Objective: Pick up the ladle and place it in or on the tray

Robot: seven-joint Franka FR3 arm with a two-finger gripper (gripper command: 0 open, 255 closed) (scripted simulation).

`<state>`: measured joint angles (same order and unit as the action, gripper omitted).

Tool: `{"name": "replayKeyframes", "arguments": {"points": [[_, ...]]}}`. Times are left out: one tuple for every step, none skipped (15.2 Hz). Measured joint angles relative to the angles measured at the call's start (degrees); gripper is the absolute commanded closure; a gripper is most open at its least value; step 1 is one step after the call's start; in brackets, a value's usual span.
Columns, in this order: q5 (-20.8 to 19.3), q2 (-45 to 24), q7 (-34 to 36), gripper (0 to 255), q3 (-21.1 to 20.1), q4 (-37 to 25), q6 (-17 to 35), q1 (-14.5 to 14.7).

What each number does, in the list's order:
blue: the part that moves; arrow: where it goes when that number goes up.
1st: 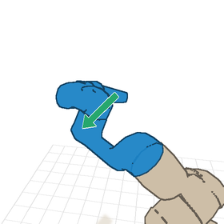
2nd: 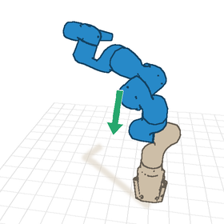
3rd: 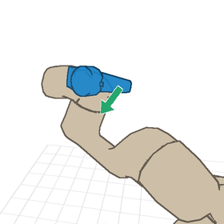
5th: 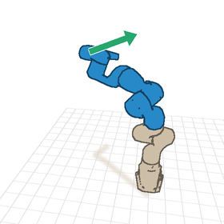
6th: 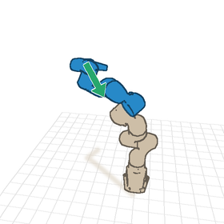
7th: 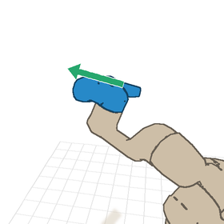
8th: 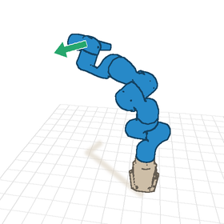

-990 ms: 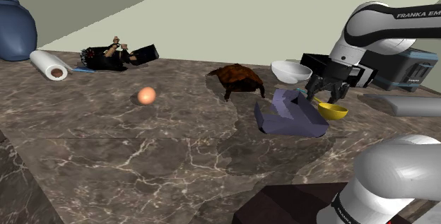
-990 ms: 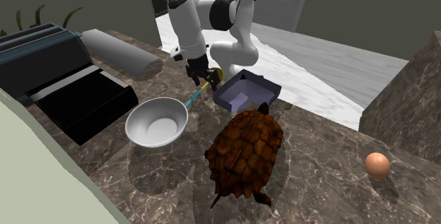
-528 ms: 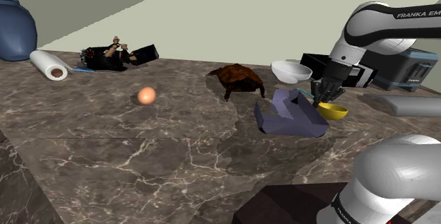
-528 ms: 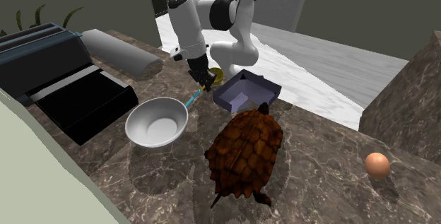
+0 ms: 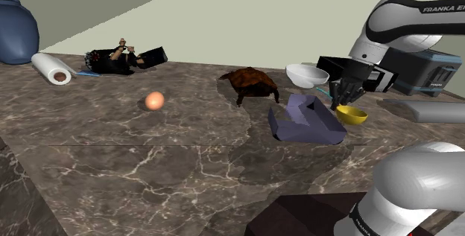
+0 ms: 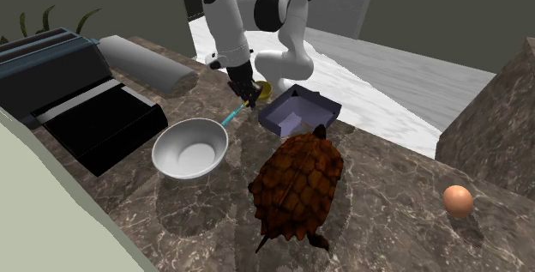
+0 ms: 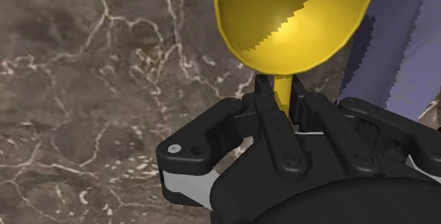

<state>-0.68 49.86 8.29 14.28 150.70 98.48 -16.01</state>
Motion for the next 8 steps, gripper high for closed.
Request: {"name": "replayKeyframes", "arguments": {"points": [[0.12,0.06,0.14,255,-0.15,-0.94,-0.97,0.07],[0.18,-0.22,0.17,255,-0.17,-1.77,-1.53,0.15],[0.31,-0.15,0.35,255,-0.35,-2.47,-2.29,0.22],[0.35,-0.26,0.36,255,-0.36,-3.24,-2.96,0.26],[0.47,-0.36,0.50,255,-0.49,-4.10,-3.71,0.35],[0.57,-0.58,0.59,255,-0.57,-4.97,-4.35,0.44],[0.69,-0.47,0.75,255,-0.73,-5.70,-5.17,0.50],[0.69,-0.48,0.76,255,-0.74,-6.44,-5.90,0.50]]}}
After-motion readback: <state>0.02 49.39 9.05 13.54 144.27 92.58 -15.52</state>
